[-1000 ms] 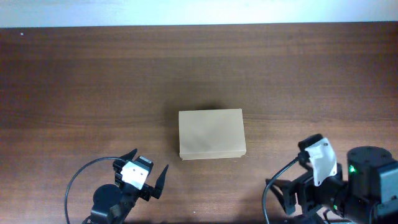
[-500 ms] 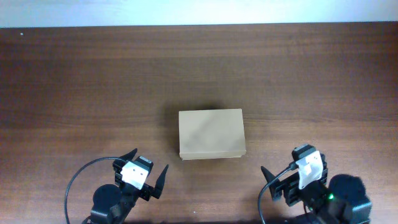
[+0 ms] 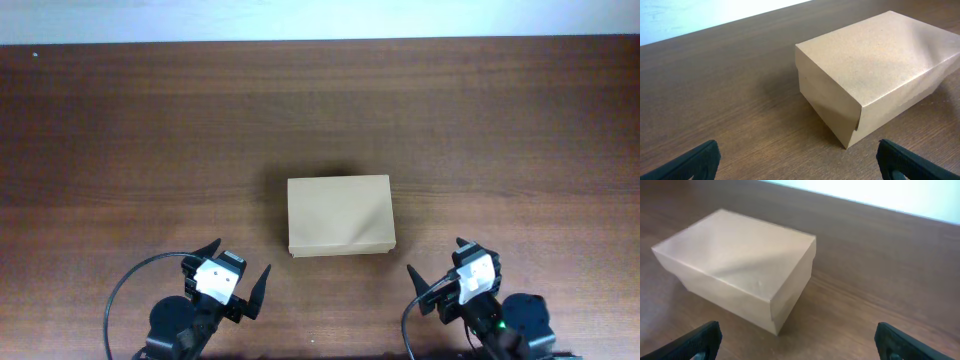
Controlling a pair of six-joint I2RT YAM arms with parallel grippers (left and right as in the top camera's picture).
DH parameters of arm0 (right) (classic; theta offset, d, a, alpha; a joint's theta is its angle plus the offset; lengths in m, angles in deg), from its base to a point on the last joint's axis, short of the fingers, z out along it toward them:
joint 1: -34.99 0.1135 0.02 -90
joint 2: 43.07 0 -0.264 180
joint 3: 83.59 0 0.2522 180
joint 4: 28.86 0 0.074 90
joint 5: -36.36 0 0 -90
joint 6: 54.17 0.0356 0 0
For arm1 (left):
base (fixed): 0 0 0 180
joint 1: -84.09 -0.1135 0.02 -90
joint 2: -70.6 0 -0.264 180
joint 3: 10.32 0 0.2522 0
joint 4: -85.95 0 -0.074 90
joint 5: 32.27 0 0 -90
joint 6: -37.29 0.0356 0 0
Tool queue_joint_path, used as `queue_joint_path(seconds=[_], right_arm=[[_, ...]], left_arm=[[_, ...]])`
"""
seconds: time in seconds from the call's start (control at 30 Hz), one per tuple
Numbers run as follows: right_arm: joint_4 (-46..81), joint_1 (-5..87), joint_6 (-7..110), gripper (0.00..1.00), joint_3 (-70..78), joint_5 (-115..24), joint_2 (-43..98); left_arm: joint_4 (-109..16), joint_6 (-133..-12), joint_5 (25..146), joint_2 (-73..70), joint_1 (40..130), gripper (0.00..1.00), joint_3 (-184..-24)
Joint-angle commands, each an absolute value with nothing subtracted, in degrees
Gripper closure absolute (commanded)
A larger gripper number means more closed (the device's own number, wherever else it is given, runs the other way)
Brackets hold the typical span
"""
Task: Pack container
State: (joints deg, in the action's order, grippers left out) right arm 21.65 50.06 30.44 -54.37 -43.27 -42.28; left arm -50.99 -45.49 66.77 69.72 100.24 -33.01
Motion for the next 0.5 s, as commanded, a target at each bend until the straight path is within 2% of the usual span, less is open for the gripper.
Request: queue_joint_path(seconds=[0.0,0.47], right_arm=[[19.6,50.3,30.3,0.01,-57.5,-43.2,-42.9],[18.7,50.3,30.3,0.01,-60.9,-42.1,-42.9]], left_arm=[[-51.1,-46.2,67.4,70.3,100.1,0.00,-32.9],[-51.1,-46.2,67.4,70.3,100.1,0.00,-32.9]])
